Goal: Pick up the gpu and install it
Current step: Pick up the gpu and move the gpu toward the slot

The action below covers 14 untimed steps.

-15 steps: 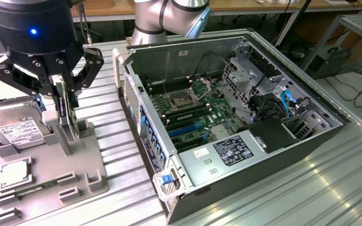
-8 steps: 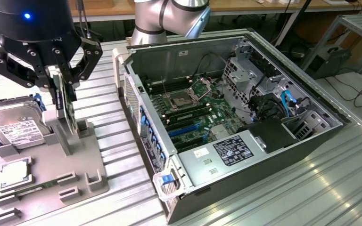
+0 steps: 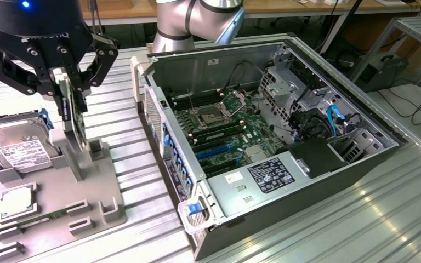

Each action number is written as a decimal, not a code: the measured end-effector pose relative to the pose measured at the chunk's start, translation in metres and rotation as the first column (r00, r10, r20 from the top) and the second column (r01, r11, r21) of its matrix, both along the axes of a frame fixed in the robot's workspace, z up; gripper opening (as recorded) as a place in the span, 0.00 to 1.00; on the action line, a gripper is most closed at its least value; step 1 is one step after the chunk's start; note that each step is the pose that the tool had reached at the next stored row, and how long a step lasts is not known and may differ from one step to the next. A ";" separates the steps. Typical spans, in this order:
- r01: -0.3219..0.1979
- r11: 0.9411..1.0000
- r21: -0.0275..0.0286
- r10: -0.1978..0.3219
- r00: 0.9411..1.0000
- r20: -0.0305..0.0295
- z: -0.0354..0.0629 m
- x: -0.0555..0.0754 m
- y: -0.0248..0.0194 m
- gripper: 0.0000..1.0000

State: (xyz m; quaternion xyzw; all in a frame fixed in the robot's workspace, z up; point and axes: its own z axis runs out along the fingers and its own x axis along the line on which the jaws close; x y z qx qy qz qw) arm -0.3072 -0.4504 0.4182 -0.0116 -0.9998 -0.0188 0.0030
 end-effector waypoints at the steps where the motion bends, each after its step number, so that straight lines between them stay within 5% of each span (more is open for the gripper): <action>1: 0.000 1.000 0.000 0.000 1.000 0.000 0.0009 0.000 0.0000 0.28; 14: 0.000 1.000 0.000 0.000 1.000 0.000 0.0127 0.000 0.0000 0.28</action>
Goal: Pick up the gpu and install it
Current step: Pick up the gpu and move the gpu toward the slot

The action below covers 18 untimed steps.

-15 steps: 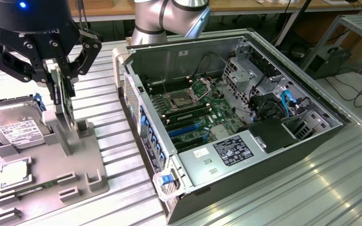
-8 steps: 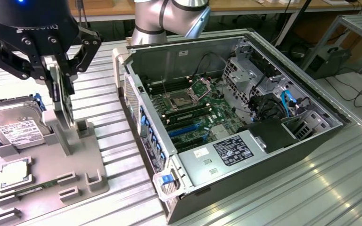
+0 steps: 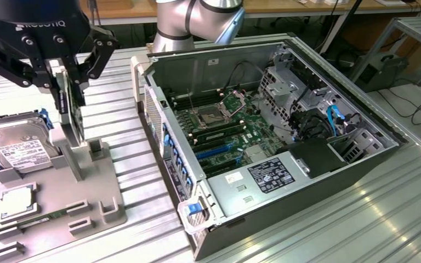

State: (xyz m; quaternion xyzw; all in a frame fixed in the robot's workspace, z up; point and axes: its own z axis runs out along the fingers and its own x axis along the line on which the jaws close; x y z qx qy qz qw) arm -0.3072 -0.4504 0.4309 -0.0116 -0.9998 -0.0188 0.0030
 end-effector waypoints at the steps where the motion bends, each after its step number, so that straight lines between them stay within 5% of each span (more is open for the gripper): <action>1: 0.000 1.000 0.000 0.000 1.000 0.000 0.0014 0.000 0.0000 0.28; 18: 0.000 1.000 0.000 0.000 1.000 0.000 0.0296 0.000 0.0000 0.28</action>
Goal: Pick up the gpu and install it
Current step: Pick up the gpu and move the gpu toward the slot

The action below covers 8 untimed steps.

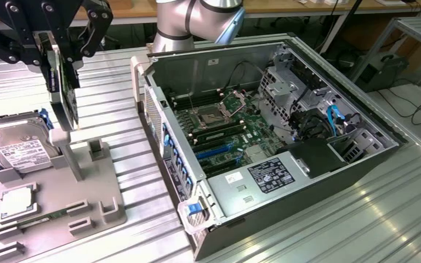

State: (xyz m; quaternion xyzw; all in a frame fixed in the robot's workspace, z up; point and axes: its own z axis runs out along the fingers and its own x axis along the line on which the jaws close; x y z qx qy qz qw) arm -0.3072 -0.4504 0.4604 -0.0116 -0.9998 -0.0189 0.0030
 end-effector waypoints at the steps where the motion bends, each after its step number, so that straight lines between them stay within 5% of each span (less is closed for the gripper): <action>1: 0.000 1.000 0.000 0.000 1.000 0.000 0.0000 0.000 0.0000 0.28; 8: 0.000 1.000 0.000 0.000 1.000 0.000 0.0001 0.003 0.0000 0.28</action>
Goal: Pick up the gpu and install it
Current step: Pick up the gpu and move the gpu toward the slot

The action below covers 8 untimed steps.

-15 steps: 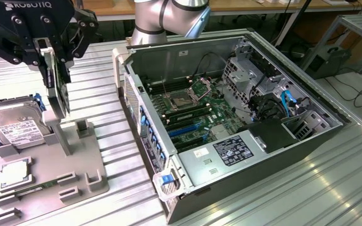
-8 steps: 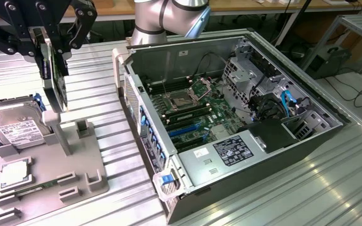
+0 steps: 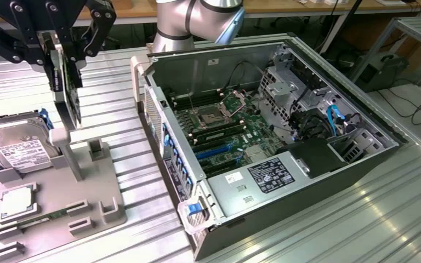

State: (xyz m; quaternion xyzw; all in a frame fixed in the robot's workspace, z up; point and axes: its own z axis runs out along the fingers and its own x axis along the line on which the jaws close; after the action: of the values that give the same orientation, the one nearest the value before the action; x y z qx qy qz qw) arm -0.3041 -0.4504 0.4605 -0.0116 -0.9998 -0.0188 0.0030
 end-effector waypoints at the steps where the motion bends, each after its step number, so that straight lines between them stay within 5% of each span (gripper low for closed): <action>1: 0.000 1.000 0.000 0.000 1.000 0.000 0.0000 0.001 0.0000 0.28; 8: 0.000 1.000 0.000 0.000 1.000 0.000 0.0000 0.008 0.0000 0.28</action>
State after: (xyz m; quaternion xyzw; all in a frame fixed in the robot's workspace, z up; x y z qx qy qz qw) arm -0.2959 -0.4504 0.4605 -0.0116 -0.9998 -0.0188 0.0030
